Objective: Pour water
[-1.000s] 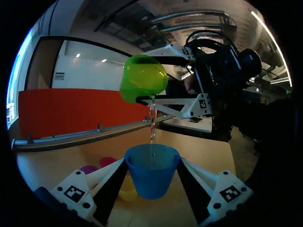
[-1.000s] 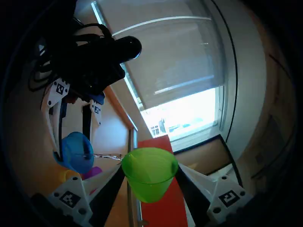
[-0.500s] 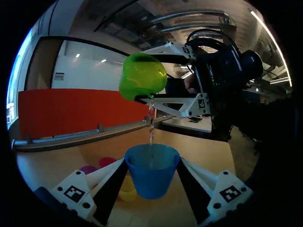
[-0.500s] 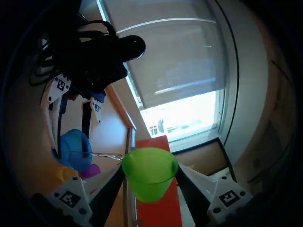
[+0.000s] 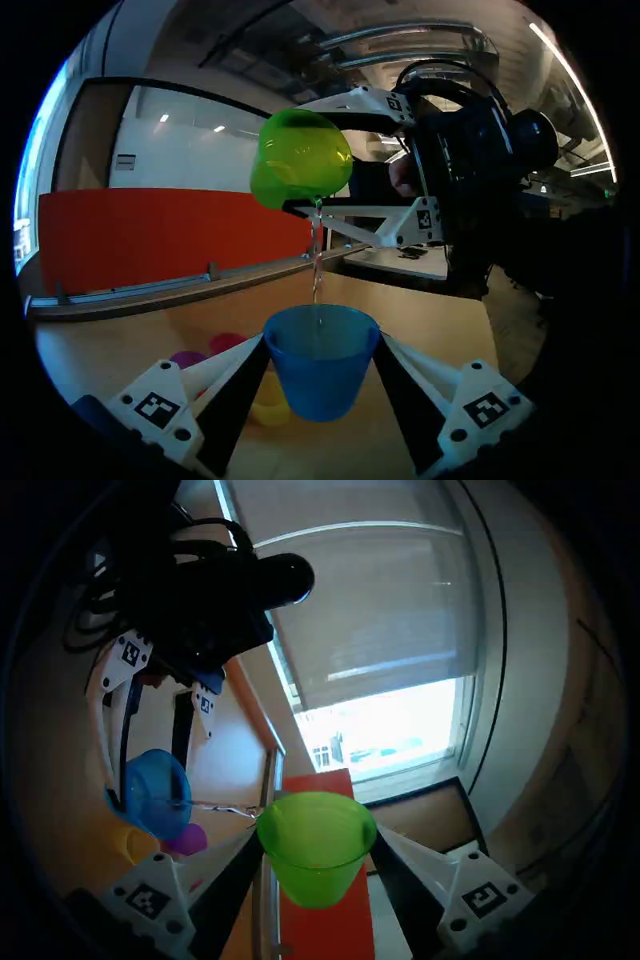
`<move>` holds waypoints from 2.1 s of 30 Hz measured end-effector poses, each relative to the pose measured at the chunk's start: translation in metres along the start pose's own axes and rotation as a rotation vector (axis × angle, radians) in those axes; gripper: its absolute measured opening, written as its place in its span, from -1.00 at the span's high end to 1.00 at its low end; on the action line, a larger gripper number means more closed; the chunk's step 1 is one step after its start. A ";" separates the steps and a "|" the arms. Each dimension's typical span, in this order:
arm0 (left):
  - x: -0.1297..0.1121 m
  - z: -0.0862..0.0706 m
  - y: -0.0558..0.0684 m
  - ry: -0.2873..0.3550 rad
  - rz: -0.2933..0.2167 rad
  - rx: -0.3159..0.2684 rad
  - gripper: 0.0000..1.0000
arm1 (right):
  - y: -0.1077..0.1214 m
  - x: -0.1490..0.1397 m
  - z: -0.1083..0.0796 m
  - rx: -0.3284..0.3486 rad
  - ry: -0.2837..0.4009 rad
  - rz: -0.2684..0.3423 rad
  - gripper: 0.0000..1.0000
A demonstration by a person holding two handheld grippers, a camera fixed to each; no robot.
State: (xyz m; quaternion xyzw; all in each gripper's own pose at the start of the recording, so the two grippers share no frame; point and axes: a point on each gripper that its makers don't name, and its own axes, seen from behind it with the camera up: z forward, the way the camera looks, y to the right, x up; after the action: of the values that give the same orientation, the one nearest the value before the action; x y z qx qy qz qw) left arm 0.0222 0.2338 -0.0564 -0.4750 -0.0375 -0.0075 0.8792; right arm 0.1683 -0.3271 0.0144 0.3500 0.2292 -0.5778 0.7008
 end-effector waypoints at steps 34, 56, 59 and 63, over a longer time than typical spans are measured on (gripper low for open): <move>-0.001 0.000 0.000 -0.001 0.008 0.001 -0.75 | 0.008 0.009 -0.003 -0.023 0.021 -0.077 -0.81; 0.000 0.001 0.001 -0.001 0.012 0.001 -0.74 | 0.011 0.015 -0.004 -0.036 0.037 -0.113 -0.81; -0.001 0.001 0.001 -0.001 0.012 0.001 -0.75 | 0.012 0.014 -0.004 -0.039 0.038 -0.122 -0.81; -0.001 0.001 0.001 0.000 0.011 0.001 -0.74 | 0.013 0.015 -0.004 -0.039 0.040 -0.130 -0.81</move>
State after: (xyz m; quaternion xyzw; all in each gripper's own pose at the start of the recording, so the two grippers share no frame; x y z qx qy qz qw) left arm 0.0215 0.2352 -0.0569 -0.4746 -0.0350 -0.0025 0.8795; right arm 0.1842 -0.3328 0.0041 0.3319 0.2767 -0.6105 0.6638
